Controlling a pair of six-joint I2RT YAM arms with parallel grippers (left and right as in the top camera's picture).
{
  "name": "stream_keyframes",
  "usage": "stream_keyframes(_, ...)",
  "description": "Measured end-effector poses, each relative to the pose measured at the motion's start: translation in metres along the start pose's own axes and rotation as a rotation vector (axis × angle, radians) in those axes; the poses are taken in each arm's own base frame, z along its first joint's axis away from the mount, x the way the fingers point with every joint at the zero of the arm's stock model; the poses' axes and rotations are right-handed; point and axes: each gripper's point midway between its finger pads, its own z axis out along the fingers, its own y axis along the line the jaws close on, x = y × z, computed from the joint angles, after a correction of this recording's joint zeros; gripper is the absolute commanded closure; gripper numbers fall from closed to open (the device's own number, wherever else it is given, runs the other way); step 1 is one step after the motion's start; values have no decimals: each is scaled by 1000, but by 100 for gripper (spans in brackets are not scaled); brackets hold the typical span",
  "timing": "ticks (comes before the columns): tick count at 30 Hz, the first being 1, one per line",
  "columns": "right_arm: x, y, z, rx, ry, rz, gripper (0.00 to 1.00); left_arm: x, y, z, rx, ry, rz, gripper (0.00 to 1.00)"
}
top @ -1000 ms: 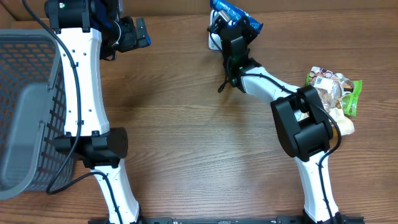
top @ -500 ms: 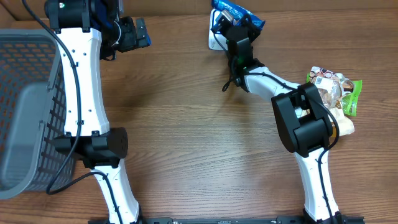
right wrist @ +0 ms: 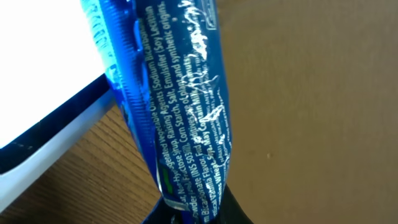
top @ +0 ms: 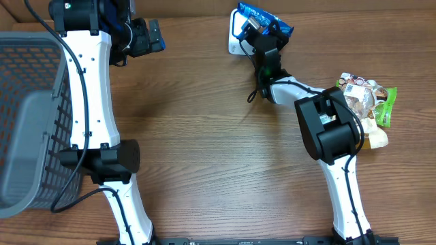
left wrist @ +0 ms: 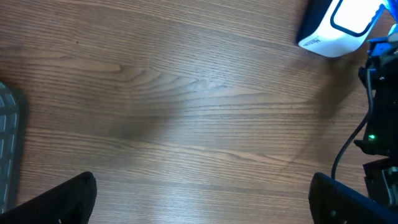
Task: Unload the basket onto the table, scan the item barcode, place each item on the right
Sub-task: 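Hold the Oreo packet's barcode against the scanner window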
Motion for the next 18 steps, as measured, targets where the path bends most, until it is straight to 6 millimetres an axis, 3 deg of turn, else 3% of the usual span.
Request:
stream_keyframes(4, -4, -4, 0, 26, -20, -2, 96, 0, 0, 0, 0, 0, 0, 0)
stream_keyframes(12, -28, -41, -7, 183, -106, -7, 96, 0, 0, 0, 0, 0, 0, 0)
stream_keyframes(18, -34, -43, -11, 200, -108, -88, 96, 0, 0, 0, 0, 0, 0, 0)
